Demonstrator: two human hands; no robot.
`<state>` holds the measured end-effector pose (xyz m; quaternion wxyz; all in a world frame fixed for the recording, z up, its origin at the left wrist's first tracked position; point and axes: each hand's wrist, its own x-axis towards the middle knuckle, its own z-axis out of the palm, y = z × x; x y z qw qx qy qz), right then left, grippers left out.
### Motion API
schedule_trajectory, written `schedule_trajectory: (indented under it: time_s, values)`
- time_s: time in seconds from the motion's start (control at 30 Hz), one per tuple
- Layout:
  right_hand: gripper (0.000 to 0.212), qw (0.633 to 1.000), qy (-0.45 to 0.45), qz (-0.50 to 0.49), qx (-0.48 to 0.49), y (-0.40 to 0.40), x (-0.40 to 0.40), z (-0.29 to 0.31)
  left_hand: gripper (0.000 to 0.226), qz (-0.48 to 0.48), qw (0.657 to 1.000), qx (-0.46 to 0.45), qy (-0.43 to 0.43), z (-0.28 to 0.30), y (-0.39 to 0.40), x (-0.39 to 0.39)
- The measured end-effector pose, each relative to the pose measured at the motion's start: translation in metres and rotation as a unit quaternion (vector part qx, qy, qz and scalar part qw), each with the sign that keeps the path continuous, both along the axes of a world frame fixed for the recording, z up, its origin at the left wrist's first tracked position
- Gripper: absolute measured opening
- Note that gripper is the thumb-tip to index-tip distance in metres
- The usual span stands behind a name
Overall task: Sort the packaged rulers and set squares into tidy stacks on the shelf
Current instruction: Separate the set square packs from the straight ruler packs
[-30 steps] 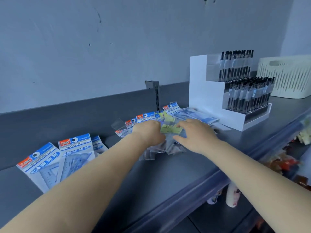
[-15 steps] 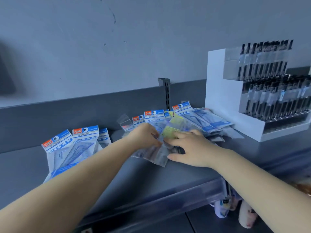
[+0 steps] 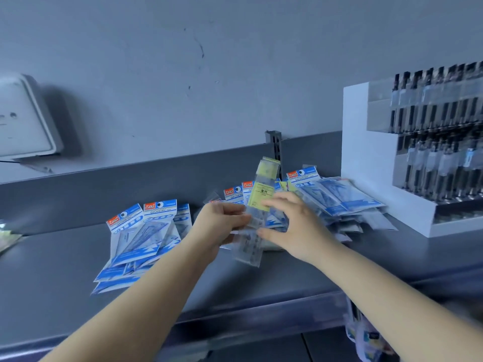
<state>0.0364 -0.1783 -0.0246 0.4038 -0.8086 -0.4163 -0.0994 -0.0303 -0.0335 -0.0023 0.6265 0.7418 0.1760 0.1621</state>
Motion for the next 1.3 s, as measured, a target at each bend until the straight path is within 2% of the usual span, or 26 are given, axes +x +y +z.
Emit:
schedule_trajectory:
  time_s: [0.17, 0.27, 0.4, 0.47, 0.57, 0.63, 0.73, 0.83, 0.9, 1.0, 1.17, 1.3]
  values:
    - [0.065, 0.989, 0.104, 0.075, 0.074, 0.011, -0.022, 0.007, 0.015, 0.025, 0.996, -0.055, -0.071, 0.001, -0.006, -0.028]
    - [0.062, 0.979, 0.119, 0.099, 0.134, 0.024, -0.04, 0.007, 0.014, 0.049, 0.991, -0.072, -0.103, -0.001, -0.006, -0.047]
    - [0.069, 0.953, 0.173, 0.128, 0.213, 0.047, -0.068, 0.005, 0.013, 0.091, 0.982, -0.09, -0.14, -0.006, 0.005, -0.08]
    - [0.06, 0.941, 0.209, 0.135, 0.228, 0.062, -0.084, 0.005, 0.013, 0.115, 0.975, -0.102, -0.163, -0.008, 0.015, -0.1]
    - [0.031, 0.937, 0.232, 0.148, 0.216, 0.085, -0.109, 0.002, 0.011, 0.159, 0.963, -0.111, -0.19, -0.012, 0.031, -0.133]
    - [0.026, 0.932, 0.259, 0.149, 0.207, 0.099, -0.128, -0.001, 0.008, 0.183, 0.955, -0.115, -0.202, -0.015, 0.044, -0.158]
    - [0.025, 0.895, 0.327, 0.187, 0.237, 0.122, -0.162, -0.005, 0.011, 0.224, 0.943, -0.111, -0.219, -0.016, 0.069, -0.197]
    - [0.023, 0.842, 0.401, 0.227, 0.281, 0.149, -0.198, -0.004, 0.01, 0.259, 0.932, -0.107, -0.23, -0.014, 0.099, -0.238]
    - [0.029, 0.809, 0.443, 0.249, 0.295, 0.17, -0.22, -0.002, 0.012, 0.271, 0.928, -0.114, -0.228, -0.013, 0.121, -0.268]
    - [0.04, 0.783, 0.478, 0.267, 0.295, 0.204, -0.253, 0.0, 0.012, 0.287, 0.923, -0.131, -0.222, -0.015, 0.155, -0.313]
    - [0.048, 0.769, 0.502, 0.271, 0.287, 0.262, -0.304, 0.0, 0.012, 0.297, 0.918, -0.145, -0.217, -0.014, 0.206, -0.369]
    - [0.051, 0.79, 0.477, 0.277, 0.268, 0.297, -0.327, -0.002, 0.015, 0.299, 0.92, -0.128, -0.22, -0.017, 0.242, -0.392]
